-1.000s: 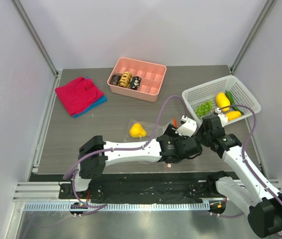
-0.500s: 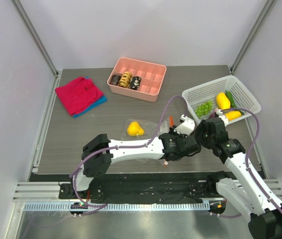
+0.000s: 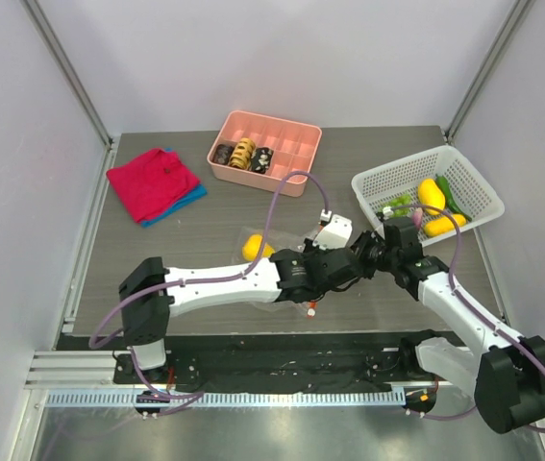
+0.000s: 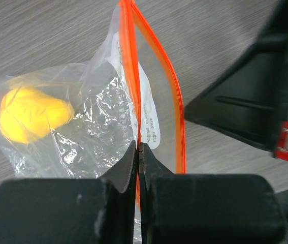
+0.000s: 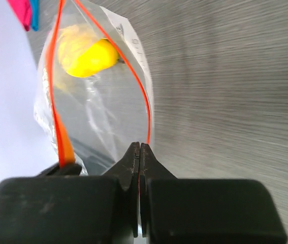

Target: Open the zip-top bag and remove the fake food

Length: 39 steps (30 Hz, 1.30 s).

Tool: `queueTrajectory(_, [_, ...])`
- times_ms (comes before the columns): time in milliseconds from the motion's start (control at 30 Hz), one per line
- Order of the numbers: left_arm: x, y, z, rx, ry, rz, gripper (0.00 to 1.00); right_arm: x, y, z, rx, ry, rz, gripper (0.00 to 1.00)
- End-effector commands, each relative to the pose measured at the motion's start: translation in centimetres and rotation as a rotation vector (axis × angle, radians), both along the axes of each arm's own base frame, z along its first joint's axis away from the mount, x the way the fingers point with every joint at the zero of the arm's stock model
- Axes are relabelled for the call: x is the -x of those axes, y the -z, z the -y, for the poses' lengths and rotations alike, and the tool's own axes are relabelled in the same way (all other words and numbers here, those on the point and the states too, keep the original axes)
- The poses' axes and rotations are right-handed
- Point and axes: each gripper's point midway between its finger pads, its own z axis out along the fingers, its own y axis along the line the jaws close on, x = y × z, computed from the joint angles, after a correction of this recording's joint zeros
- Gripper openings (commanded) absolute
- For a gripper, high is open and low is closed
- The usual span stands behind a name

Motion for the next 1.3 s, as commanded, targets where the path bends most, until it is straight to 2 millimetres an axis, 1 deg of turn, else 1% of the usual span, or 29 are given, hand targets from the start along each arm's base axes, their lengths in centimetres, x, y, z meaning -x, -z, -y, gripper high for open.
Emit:
queueTrajectory(0, [0.3, -3.1, 1.6, 0.163, 0.024, 0.015, 0.00, -1.0, -3.7, -2.7, -0.182, -0.037, 0.044, 0.01])
queueTrajectory(67, [0.5, -3.3, 1.9, 0.182, 0.043, 0.005, 0.00, -0.9, -3.8, -3.4, -0.218, -0.026, 0.017, 0.01])
queueTrajectory(133, [0.8, -3.7, 2.6, 0.210, 0.078, -0.002, 0.00, -1.2, -3.4, -3.9, -0.220, -0.015, -0.012, 0.01])
queueTrajectory(200, [0.9, -3.6, 2.7, 0.214, 0.086, -0.001, 0.00, -1.2, -3.1, -4.3, -0.227, -0.011, -0.043, 0.01])
queueTrajectory(267, [1.0, -3.8, 2.8, 0.216, 0.096, 0.003, 0.00, -1.3, -3.2, -4.4, -0.237, 0.014, -0.073, 0.01])
queueTrajectory(300, [1.0, -3.6, 2.7, 0.214, 0.100, 0.002, 0.00, -1.4, -2.8, -4.2, -0.222, 0.039, -0.094, 0.01])
queueTrajectory(333, [1.1, -3.8, 3.0, 0.228, 0.109, 0.009, 0.00, -1.6, -2.9, -4.1, -0.215, 0.051, -0.097, 0.01])
queueTrajectory(367, [1.2, -4.3, 3.1, 0.253, 0.122, 0.010, 0.00, -1.7, -2.6, -4.0, -0.203, 0.062, -0.106, 0.01])
queueTrajectory(400, [1.5, -3.8, 3.0, 0.251, 0.134, 0.006, 0.00, -1.9, -2.5, -4.0, -0.192, 0.070, -0.113, 0.01])
queueTrajectory(467, [1.6, -4.6, 3.4, 0.297, 0.156, 0.018, 0.00, -1.9, -1.7, -4.2, -0.189, 0.080, -0.170, 0.01])
queueTrajectory(533, [2.0, -4.4, 3.5, 0.311, 0.185, 0.008, 0.00, -1.8, -1.6, -4.7, -0.197, 0.079, -0.186, 0.01])
queueTrajectory(600, [2.1, -4.8, 3.9, 0.335, 0.202, 0.016, 0.00, -2.0, -1.6, -4.7, -0.192, 0.093, -0.184, 0.01])
queueTrajectory(633, [2.2, -4.7, 3.8, 0.339, 0.204, 0.015, 0.00, -2.2, -1.7, -4.7, -0.180, 0.107, -0.174, 0.01])
queueTrajectory(667, [2.2, -4.8, 3.9, 0.346, 0.210, 0.020, 0.00, -2.1, -1.6, -4.7, -0.180, 0.117, -0.178, 0.01])
queueTrajectory(700, [2.2, -5.6, 4.2, 0.381, 0.219, 0.029, 0.00, -2.3, -1.6, -4.7, -0.200, 0.143, -0.185, 0.01])
queueTrajectory(833, [2.2, -6.3, 4.3, 0.401, 0.231, 0.041, 0.00, -2.6, -2.2, -4.9, -0.234, 0.158, -0.172, 0.01])
queueTrajectory(867, [2.3, -6.1, 4.2, 0.397, 0.243, 0.042, 0.00, -2.6, -2.3, -4.9, -0.244, 0.167, -0.176, 0.01])
queueTrajectory(933, [2.7, -6.9, 4.5, 0.440, 0.271, 0.048, 0.00, -2.4, -1.9, -5.0, -0.266, 0.188, -0.212, 0.01])
queueTrajectory(967, [2.7, -6.5, 4.2, 0.441, 0.273, 0.048, 0.00, -2.2, -1.8, -5.1, -0.279, 0.190, -0.232, 0.01])
queueTrajectory(1000, [2.8, -6.6, 4.2, 0.447, 0.280, 0.055, 0.00, -1.9, -1.5, -5.1, -0.284, 0.194, -0.251, 0.01])
queueTrajectory(1033, [2.9, -7.1, 4.3, 0.470, 0.290, 0.061, 0.00, -1.9, -1.5, -5.2, -0.295, 0.209, -0.266, 0.01])
queueTrajectory(1067, [2.9, -7.2, 4.3, 0.480, 0.297, 0.063, 0.00, -1.6, -1.1, -5.0, -0.287, 0.223, -0.286, 0.01])
queueTrajectory(1100, [2.9, -6.7, 4.1, 0.470, 0.304, 0.063, 0.00, -1.6, -1.0, -4.9, -0.283, 0.232, -0.298, 0.01])
queueTrajectory(1133, [2.9, -7.3, 4.3, 0.497, 0.312, 0.077, 0.00, -1.4, -0.8, -4.8, -0.271, 0.239, -0.311, 0.01])
queueTrajectory(1167, [3.2, -7.2, 4.6, 0.503, 0.337, 0.070, 0.00, -1.4, -0.2, -4.4, -0.239, 0.255, -0.319, 0.01])
queueTrajectory(1200, [3.4, -7.1, 4.6, 0.511, 0.355, 0.068, 0.00, -1.5, -0.3, -4.4, -0.224, 0.249, -0.307, 0.01])
queueTrajectory(1233, [3.6, -7.6, 5.1, 0.540, 0.372, 0.073, 0.00, -1.5, -0.1, -4.4, -0.210, 0.249, -0.302, 0.01])
queueTrajectory(1267, [3.6, -7.7, 5.1, 0.546, 0.367, 0.071, 0.00, -1.3, 0.0, -4.4, -0.200, 0.242, -0.295, 0.01])
